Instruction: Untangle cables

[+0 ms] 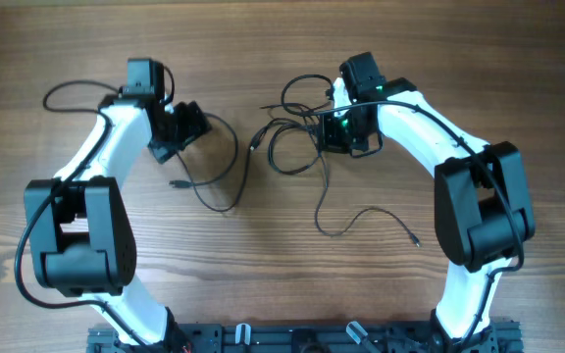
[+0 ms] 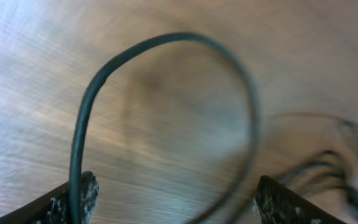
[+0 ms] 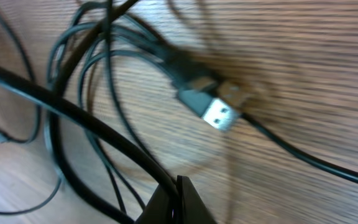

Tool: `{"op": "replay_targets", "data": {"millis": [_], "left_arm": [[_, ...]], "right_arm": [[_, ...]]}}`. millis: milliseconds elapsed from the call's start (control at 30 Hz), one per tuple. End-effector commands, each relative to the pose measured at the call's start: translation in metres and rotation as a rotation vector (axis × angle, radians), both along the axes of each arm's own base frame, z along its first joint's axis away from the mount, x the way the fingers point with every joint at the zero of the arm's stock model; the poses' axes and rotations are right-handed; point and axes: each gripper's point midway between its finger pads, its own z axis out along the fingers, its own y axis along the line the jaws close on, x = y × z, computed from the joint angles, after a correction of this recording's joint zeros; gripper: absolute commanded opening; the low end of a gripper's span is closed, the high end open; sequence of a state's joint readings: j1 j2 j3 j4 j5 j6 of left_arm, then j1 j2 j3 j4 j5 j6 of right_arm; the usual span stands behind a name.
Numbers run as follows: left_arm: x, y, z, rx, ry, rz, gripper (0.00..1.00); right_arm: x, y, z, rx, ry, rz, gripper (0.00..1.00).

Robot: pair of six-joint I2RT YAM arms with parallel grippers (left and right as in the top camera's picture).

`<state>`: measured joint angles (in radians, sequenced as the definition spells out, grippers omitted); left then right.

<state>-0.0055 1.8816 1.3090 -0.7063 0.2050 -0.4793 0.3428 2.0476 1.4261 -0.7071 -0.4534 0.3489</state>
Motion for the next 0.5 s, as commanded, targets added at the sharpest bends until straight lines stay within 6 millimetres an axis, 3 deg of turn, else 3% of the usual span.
{"op": "replay_targets", "data": {"millis": [0,67,133,233,300,333,467], "left_arm": [[0.024,-0.037,0.048,-0.090,-0.129,-0.110,0.84],[0.022,-0.058,0.052,-0.127,-0.140,-0.156,0.84],[0.018,-0.072,0.051,-0.115,-0.133,-0.189,0.86],[0.016,-0.080,0.049,-0.072,-0.135,-0.210,0.88],[0.015,-0.068,0.043,0.044,-0.129,-0.189,1.00],[0.014,-0.055,0.039,0.131,-0.117,-0.166,1.00],[0.009,-0.026,0.036,0.297,-0.084,-0.119,1.00]], "right_arm": [[-0.013,0.041,0.038,0.269,-0.048,0.177,0.04],[-0.011,0.046,0.043,0.307,-0.062,0.186,0.06],[-0.004,0.042,0.039,0.263,-0.079,0.158,0.33],[0.006,0.028,0.027,0.156,-0.082,0.075,0.55],[0.014,0.016,0.019,0.074,-0.104,0.037,0.67],[0.015,0.012,0.017,0.051,-0.105,0.018,0.72],[0.016,0.013,0.016,0.051,-0.106,0.018,0.76]]}}
